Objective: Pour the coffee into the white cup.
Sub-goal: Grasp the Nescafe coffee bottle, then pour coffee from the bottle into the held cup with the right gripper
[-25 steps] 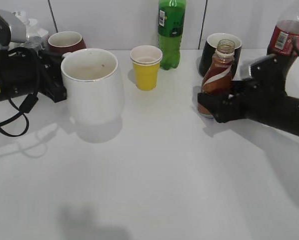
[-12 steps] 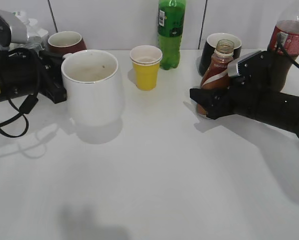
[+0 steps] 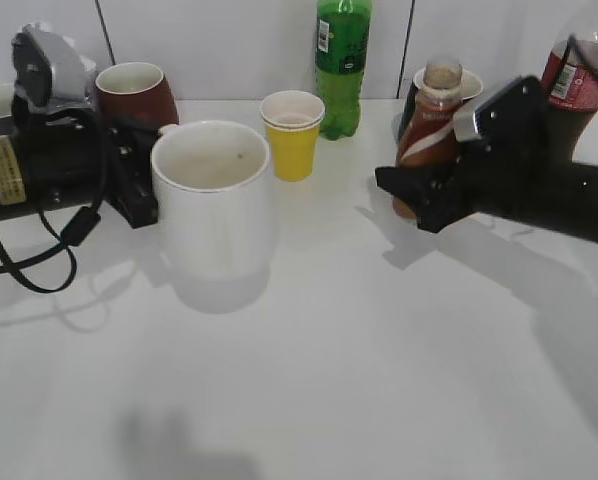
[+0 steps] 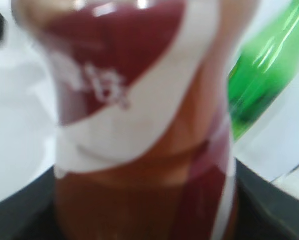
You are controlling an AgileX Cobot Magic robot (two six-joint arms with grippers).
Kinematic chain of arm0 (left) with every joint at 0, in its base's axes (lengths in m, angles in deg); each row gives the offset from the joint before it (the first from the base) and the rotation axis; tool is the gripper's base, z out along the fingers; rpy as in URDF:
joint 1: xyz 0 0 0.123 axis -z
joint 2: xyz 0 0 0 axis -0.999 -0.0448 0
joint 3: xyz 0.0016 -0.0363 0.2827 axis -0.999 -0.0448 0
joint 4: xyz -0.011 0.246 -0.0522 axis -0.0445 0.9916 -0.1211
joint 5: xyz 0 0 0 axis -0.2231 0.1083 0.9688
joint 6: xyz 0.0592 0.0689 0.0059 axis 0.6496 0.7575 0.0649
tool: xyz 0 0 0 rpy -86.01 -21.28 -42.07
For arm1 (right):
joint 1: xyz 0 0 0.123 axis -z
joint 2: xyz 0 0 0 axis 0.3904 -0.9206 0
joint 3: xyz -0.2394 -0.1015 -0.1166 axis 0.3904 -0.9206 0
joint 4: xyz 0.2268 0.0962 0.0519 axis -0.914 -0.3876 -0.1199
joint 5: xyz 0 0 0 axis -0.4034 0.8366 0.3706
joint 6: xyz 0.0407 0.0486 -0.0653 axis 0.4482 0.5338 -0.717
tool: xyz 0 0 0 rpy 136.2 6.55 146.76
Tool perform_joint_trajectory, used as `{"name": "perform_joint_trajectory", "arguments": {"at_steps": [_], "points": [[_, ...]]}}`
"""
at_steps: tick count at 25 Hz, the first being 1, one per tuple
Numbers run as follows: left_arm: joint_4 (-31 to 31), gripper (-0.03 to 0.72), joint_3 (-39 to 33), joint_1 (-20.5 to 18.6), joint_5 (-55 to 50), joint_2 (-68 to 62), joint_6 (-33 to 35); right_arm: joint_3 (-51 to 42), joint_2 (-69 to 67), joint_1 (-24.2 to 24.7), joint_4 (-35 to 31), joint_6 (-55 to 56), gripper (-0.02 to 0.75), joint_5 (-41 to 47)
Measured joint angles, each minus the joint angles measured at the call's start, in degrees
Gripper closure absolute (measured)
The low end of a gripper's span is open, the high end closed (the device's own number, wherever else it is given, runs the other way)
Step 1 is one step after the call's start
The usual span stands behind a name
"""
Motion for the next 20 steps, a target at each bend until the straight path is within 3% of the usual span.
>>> {"name": "perform_joint_trajectory", "arguments": {"at_steps": [6, 20], "points": [[-0.18, 0.645, 2.0, 4.47, -0.01, 0.0, -1.29, 0.0, 13.48, -3.1, 7.34, -0.38, 0.211, 8.78], [-0.96, 0.645, 13.89, 16.05, -2.6, -5.66, -5.67, 0.0, 28.82, -3.53, 9.89, -16.15, 0.211, 12.91]]}}
